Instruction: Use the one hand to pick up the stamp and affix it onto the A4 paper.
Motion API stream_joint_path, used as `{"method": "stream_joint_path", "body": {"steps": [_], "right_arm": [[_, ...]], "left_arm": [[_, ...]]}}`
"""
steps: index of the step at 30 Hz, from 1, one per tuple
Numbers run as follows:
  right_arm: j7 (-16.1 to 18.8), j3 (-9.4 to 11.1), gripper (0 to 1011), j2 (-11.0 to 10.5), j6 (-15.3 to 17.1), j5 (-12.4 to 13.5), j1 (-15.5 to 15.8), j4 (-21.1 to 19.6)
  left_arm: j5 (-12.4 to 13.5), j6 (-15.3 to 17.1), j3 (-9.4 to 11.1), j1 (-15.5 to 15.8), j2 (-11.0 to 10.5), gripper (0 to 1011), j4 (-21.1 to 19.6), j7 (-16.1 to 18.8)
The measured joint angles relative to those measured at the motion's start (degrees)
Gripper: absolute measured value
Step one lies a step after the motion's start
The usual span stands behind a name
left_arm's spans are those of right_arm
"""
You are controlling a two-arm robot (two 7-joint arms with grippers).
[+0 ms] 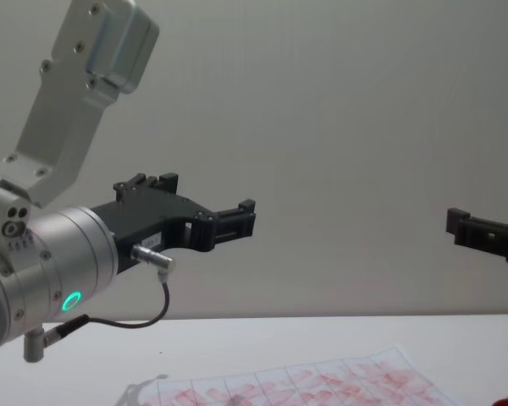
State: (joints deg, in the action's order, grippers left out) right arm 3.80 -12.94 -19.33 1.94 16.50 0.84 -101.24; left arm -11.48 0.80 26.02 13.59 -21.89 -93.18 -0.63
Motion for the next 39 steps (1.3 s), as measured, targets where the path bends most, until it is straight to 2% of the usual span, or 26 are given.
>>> {"method": "stream_joint_path", "body": {"steps": [22,31,39], "right_arm": [[-0.08,0.0,1001,-0.07,0.12,-0.05,0.24,-0.08],[-3.05,0.04,1001,-1.2,2.53,0.45,3.85,-3.15],[-6.54,0.17,1001,-2.42,6.92,1.45,7.79,-6.15]], "left_arm": [[0.0,0.0,0.0,0.0,0.0,1001,0.0,0.0],[0.0,0.0,0.0,0.0,0.0,1001,0.0,0.0],[0.0,0.0,0.0,0.0,0.0,1001,0.0,0.0]]}}
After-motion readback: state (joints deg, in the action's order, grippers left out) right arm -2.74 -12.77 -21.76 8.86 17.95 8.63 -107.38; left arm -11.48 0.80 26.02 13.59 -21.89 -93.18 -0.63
